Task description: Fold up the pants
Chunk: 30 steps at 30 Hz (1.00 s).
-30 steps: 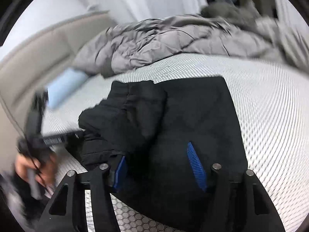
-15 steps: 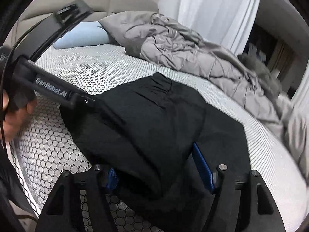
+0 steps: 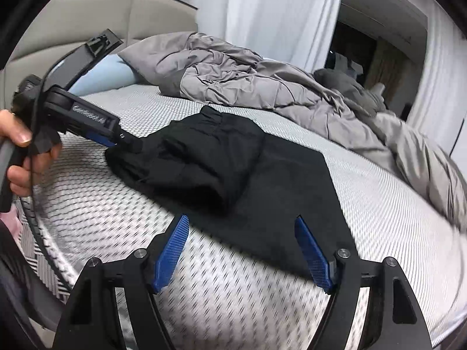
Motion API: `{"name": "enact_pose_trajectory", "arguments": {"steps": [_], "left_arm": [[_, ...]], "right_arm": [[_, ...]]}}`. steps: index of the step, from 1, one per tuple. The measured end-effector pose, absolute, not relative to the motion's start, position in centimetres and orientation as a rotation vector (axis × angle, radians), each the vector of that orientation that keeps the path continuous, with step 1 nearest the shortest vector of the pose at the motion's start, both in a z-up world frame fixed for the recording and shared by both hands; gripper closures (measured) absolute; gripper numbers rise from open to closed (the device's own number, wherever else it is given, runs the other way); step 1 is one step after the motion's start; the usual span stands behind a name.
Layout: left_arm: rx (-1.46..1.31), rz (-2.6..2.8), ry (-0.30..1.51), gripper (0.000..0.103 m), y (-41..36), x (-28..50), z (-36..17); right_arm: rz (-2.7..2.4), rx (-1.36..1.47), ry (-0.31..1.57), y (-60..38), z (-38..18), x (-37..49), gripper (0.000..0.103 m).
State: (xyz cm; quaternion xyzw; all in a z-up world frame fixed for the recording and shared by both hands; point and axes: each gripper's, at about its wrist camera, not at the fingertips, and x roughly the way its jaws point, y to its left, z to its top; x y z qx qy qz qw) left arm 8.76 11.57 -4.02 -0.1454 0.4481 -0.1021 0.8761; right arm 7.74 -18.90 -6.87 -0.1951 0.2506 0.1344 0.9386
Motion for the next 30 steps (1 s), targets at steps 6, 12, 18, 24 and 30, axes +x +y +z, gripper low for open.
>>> {"name": "enact_pose_trajectory", "arguments": {"steps": [6,12,18,24,30], "left_arm": [[-0.297,-0.219,0.917,0.028,11.8,7.8,-3.5],[-0.307,-0.202,0.920,0.028,12.5,7.8,-3.2],[-0.316,-0.195,0.941,0.028,12.7,8.4,-3.5],[-0.319,-0.195,0.943,0.028,12.8,8.2,-3.7],[-0.299,-0.202,0.951,0.028,12.4,8.5,-4.3]], "right_arm": [[0.302,-0.435,0.510,-17.0,-5.8,5.0,0.026],[0.320,-0.558,0.502,-14.5,-4.6,7.9,0.023],[0.370,-0.682,0.535,-10.4,-5.1,10.5,0.023],[0.307,-0.720,0.608,-7.6,-6.4,15.0,0.024],[0.308,-0.556,0.686,-9.4,-5.5,18.2,0.086]]}}
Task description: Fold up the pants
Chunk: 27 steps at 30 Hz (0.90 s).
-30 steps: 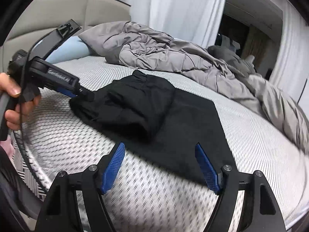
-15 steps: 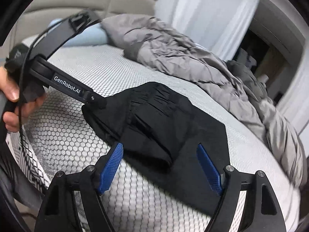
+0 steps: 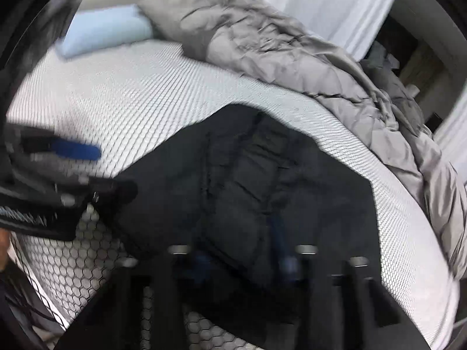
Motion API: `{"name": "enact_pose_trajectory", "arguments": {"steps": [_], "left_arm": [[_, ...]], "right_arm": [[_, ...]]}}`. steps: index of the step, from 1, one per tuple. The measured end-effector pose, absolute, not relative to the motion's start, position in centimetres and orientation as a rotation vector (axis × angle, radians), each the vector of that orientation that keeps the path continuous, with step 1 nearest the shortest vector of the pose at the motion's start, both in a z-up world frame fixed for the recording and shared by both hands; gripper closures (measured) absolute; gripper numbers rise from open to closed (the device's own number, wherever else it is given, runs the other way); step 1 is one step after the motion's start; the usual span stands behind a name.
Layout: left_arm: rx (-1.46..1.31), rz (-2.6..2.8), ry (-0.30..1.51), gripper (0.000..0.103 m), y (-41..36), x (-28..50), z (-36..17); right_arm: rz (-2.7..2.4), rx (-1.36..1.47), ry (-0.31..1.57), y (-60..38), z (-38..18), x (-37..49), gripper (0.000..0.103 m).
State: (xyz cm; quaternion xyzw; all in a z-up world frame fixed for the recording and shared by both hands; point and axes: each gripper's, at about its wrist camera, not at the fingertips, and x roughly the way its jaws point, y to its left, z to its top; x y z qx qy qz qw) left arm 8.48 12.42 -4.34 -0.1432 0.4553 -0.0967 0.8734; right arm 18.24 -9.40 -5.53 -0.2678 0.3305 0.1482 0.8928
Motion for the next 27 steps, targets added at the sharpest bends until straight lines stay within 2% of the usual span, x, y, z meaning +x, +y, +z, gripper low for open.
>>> {"name": "enact_pose_trajectory", "arguments": {"steps": [2,5,6,8,9,15,20,23,27], "left_arm": [[-0.298,-0.202,0.951,0.028,12.4,8.5,-4.4],[-0.301,-0.199,0.952,0.028,12.3,8.6,-4.5],[-0.299,-0.198,0.952,0.028,12.2,8.6,-4.4],[-0.295,-0.193,0.953,0.028,12.1,8.7,-4.4],[-0.296,-0.190,0.954,0.028,12.0,8.8,-4.4],[-0.276,-0.164,0.945,0.029,11.5,8.9,-3.8],[-0.295,-0.225,0.861,0.029,11.0,7.9,-2.0],[-0.316,-0.276,0.879,0.029,9.7,8.6,-2.6],[-0.216,-0.234,0.954,0.029,7.5,10.3,-4.3]], "right_arm": [[0.302,-0.391,0.655,-12.0,-3.5,18.3,0.089],[0.198,-0.134,0.613,-18.2,-1.1,19.0,0.089],[0.169,-0.029,0.635,-21.0,-0.8,19.7,0.085],[0.104,0.084,0.707,-25.3,-1.3,21.1,0.064],[0.055,0.111,0.730,-27.3,-1.6,21.4,0.061],[0.080,0.152,0.699,-32.3,-1.0,20.5,0.051],[0.277,0.097,0.739,-30.6,-1.6,20.9,0.050],[0.375,0.074,0.764,-28.8,-2.4,21.5,0.046],[0.409,0.094,0.847,-27.9,-4.8,23.0,0.046]]}}
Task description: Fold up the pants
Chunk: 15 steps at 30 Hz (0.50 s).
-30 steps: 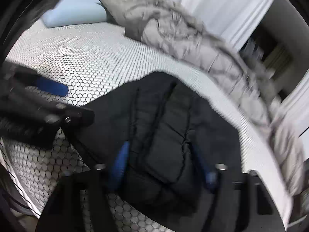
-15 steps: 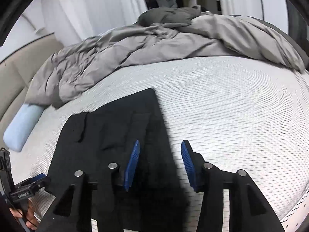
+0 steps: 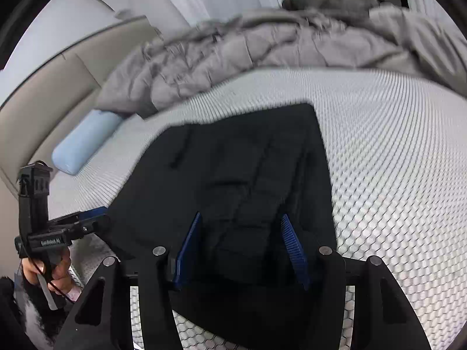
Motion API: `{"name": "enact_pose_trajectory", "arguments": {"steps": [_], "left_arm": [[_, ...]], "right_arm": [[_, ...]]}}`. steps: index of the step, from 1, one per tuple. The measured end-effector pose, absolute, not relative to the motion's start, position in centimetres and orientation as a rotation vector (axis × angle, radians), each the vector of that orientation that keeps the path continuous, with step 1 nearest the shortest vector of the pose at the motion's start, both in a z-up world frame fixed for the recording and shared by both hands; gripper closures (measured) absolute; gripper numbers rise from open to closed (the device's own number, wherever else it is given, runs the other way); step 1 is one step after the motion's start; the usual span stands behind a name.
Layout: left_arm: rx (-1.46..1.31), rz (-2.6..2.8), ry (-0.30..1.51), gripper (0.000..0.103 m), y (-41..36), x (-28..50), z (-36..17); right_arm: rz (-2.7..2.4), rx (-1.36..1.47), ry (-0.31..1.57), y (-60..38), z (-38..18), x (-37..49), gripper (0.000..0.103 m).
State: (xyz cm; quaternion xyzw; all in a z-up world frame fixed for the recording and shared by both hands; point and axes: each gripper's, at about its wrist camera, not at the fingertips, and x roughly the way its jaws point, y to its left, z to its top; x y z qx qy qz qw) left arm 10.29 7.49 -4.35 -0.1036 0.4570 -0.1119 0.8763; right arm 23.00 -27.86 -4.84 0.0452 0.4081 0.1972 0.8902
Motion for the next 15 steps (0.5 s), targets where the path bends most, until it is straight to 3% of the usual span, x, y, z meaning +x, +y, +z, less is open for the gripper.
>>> {"name": "enact_pose_trajectory", "arguments": {"steps": [1,3,6,9,12,15], "left_arm": [[-0.218,-0.234,0.956,0.029,7.5,10.3,-4.5],[-0.222,-0.238,0.952,0.029,7.6,10.5,-4.5],[-0.249,-0.230,0.951,0.029,8.4,10.5,-4.4],[-0.275,-0.229,0.945,0.029,9.0,10.4,-4.4],[-0.286,-0.230,0.941,0.029,9.7,10.5,-4.7],[-0.294,-0.214,0.930,0.029,10.1,10.5,-4.6]], "right_arm": [[0.413,0.112,0.858,-28.0,-5.2,22.9,0.046],[0.421,0.165,0.861,-28.3,-5.8,22.9,0.060],[0.484,0.231,0.844,-28.7,-5.3,22.3,0.067],[0.454,0.171,0.839,-28.8,-4.6,21.4,0.067],[0.397,0.157,0.903,-29.5,-6.1,21.6,0.055],[0.426,0.230,0.863,-30.5,-5.4,21.5,0.053]]}}
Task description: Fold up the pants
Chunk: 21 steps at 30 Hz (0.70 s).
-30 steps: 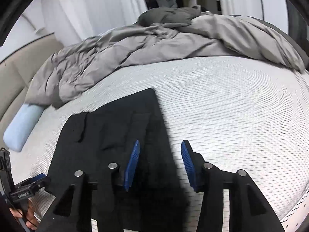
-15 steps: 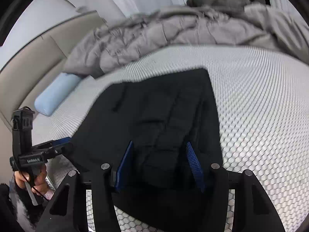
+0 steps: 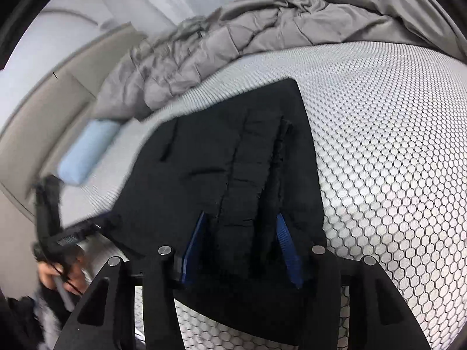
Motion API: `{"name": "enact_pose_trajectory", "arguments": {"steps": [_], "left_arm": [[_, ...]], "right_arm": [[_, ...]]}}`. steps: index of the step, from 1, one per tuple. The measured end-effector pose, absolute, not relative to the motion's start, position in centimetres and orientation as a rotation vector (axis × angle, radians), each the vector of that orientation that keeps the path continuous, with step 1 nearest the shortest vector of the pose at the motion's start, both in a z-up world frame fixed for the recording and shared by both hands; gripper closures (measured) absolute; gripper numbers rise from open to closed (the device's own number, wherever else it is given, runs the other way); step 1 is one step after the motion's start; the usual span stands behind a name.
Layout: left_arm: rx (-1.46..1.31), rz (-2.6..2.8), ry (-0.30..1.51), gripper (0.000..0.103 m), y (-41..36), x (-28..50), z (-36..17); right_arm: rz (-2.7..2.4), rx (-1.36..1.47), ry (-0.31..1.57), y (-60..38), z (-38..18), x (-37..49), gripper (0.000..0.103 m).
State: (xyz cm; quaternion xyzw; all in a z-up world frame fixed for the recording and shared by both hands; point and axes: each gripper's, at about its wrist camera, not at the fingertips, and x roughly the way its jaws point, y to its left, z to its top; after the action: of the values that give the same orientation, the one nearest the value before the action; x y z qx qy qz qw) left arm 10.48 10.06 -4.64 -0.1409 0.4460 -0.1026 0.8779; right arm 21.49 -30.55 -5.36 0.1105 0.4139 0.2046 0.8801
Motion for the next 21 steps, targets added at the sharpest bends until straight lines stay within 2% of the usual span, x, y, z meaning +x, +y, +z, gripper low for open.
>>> {"name": "enact_pose_trajectory", "arguments": {"steps": [3,7,9,11,13,14,16,20,21], "left_arm": [[-0.300,-0.210,0.932,0.029,10.0,10.8,-4.8],[-0.292,-0.204,0.933,0.029,9.5,11.6,-4.9],[-0.289,-0.203,0.931,0.029,9.4,11.7,-4.9],[-0.288,-0.201,0.930,0.029,9.4,11.5,-4.7],[-0.281,-0.193,0.923,0.029,9.4,11.0,-4.4],[-0.277,-0.189,0.919,0.029,9.4,11.0,-4.3],[-0.275,-0.187,0.920,0.029,9.5,10.9,-4.3],[-0.311,-0.199,0.931,0.029,9.8,11.5,-4.9],[-0.328,-0.205,0.931,0.029,9.9,11.7,-5.0]], "right_arm": [[0.419,0.203,0.824,-30.4,-4.6,21.7,0.051],[0.440,0.312,0.914,-30.3,-7.0,24.4,0.046],[0.426,0.348,0.908,-30.9,-7.6,24.6,0.060],[0.456,0.364,0.873,-30.9,-6.6,24.2,0.082],[0.508,0.367,0.815,-30.6,-4.6,23.2,0.092],[0.534,0.379,0.806,-30.6,-3.7,22.5,0.093],[0.525,0.359,0.817,-30.5,-3.1,21.5,0.092],[0.352,0.248,0.914,-30.5,-6.4,22.3,0.068],[0.362,0.296,0.913,-31.1,-6.5,22.3,0.067]]}}
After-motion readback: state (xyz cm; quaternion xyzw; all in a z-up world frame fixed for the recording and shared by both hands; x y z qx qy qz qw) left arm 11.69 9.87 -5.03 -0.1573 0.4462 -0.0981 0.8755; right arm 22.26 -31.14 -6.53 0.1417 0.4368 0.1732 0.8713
